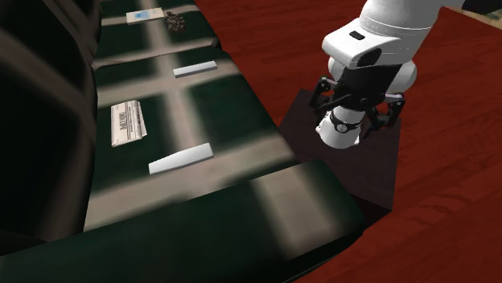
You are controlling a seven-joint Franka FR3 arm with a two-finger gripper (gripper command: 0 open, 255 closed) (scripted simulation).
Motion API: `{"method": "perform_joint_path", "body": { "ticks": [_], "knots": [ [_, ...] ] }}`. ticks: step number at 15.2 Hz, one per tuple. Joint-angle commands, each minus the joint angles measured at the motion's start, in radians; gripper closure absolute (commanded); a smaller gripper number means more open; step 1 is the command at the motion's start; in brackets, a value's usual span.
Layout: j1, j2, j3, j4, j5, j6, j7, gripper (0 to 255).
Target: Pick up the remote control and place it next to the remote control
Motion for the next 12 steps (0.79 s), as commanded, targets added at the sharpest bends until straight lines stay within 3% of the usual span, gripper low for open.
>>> {"method": "perform_joint_path", "body": {
  "ticks": [1, 12],
  "knots": [
    [-0.023, 0.048, -0.021, 0.0, -0.011, 0.046, 0.005, 0],
    [-0.129, 0.361, -0.141, 0.1, -0.039, 0.24, 0.022, 0]
  ]
}}
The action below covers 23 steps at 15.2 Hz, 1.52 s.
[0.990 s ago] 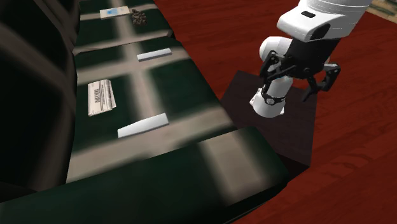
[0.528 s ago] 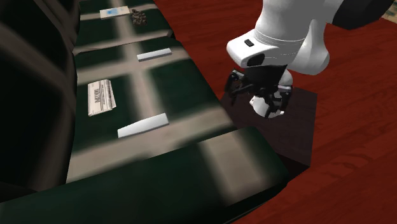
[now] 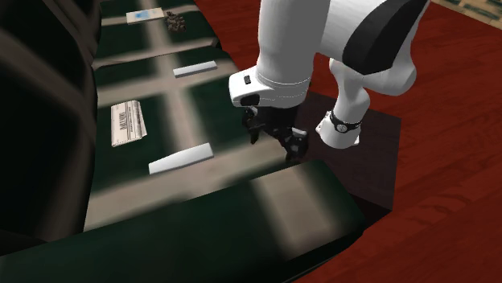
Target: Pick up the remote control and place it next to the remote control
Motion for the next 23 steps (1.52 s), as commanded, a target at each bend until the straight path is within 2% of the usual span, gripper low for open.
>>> {"method": "perform_joint_path", "body": {
  "ticks": [1, 10, 23],
  "knots": [
    [-0.017, 0.064, -0.022, 0.031, 0.002, 0.031, 0.003, 0],
    [-0.09, 0.332, -0.117, 0.179, 0.049, 0.13, -0.007, 0],
    [-0.242, 0.724, -0.201, 0.474, 0.2, 0.177, -0.039, 0]
  ]
}}
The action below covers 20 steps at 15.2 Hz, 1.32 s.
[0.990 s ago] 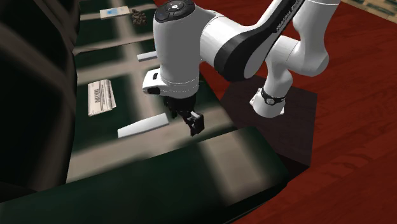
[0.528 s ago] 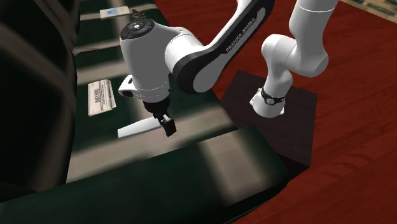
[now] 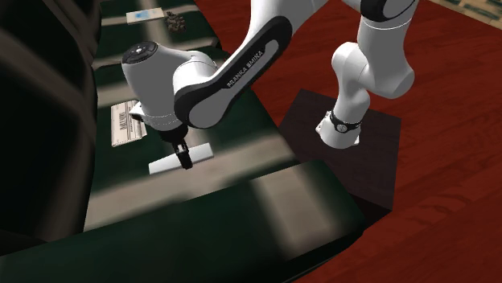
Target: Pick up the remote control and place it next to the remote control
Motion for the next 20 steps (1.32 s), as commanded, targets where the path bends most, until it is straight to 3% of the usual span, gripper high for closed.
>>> {"method": "perform_joint_path", "body": {
  "ticks": [1, 3, 11, 18, 19, 20],
  "knots": [
    [-0.034, 0.061, -0.009, 0.051, 0.027, 0.001, -0.01, 0],
    [-0.056, 0.104, -0.013, 0.09, 0.044, -0.001, -0.01, 0],
    [-0.067, 0.161, 0.002, 0.066, 0.069, 0.077, -0.026, 0],
    [-0.067, 0.161, 0.002, 0.066, 0.069, 0.076, -0.026, 0],
    [-0.067, 0.161, 0.002, 0.066, 0.069, 0.076, -0.026, 255],
    [-0.067, 0.161, 0.002, 0.066, 0.069, 0.076, -0.026, 255]
  ]
}}
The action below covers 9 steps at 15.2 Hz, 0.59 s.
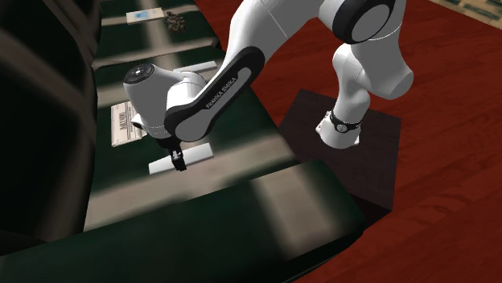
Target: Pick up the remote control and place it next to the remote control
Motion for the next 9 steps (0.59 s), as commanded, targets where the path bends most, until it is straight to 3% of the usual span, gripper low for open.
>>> {"method": "perform_joint_path", "body": {
  "ticks": [1, 9],
  "knots": [
    [0.0, 0.0, 0.0, 0.0, 0.0, 0.0, 0.0, 255],
    [0.002, -0.008, -0.002, 0.002, -0.003, -0.01, 0.002, 255]
  ]
}}
